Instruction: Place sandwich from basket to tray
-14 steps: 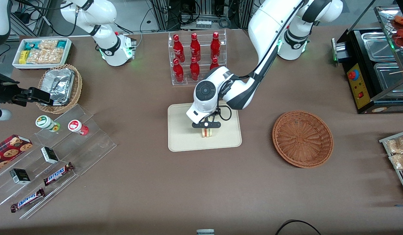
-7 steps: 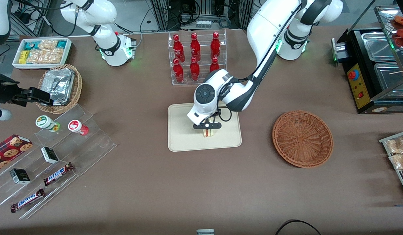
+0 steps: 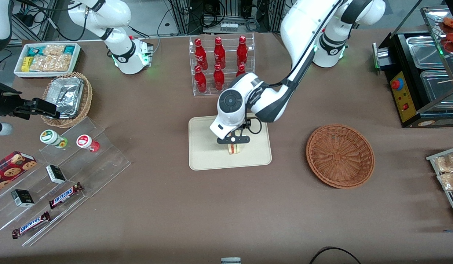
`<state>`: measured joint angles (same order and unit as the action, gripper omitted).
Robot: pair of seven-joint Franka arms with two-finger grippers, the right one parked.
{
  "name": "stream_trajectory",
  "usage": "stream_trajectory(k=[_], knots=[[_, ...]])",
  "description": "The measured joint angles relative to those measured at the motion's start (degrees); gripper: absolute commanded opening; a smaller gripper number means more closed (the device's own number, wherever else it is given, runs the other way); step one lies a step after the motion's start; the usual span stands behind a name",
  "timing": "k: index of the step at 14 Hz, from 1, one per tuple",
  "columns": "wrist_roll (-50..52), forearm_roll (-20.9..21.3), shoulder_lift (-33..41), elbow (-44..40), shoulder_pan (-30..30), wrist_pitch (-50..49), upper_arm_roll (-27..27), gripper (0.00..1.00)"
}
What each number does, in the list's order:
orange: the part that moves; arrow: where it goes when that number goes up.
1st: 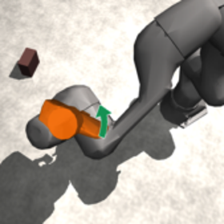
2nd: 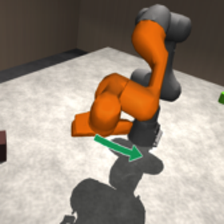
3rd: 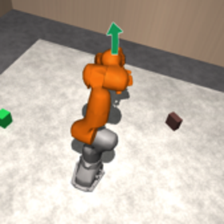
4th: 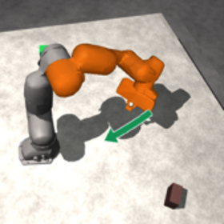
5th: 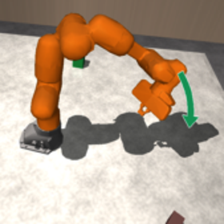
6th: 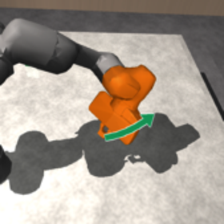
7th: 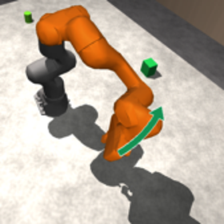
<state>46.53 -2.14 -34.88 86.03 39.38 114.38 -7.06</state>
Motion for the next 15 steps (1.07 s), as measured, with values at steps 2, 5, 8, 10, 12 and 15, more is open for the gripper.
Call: stream_trajectory(k=[2,5,8,10,12,15], knots=[[0.33,0.00,4.32,-0.44,-1.70,-4.18,0.35,1.00],[0.26,0.01,12.58,-0.92,-7.16,-13.13,0.67,1.00],[-2.31,0.04,19.74,-0.83,-13.92,-21.08,0.95,1.00],[-8.12,0.05,23.43,-0.74,-18.59,-25.90,1.07,1.00],[-14.41,0.06,26.39,-0.56,-23.18,-29.20,1.15,1.00],[-24.79,0.24,29.74,0.02,-29.33,-32.07,1.22,1.00]])
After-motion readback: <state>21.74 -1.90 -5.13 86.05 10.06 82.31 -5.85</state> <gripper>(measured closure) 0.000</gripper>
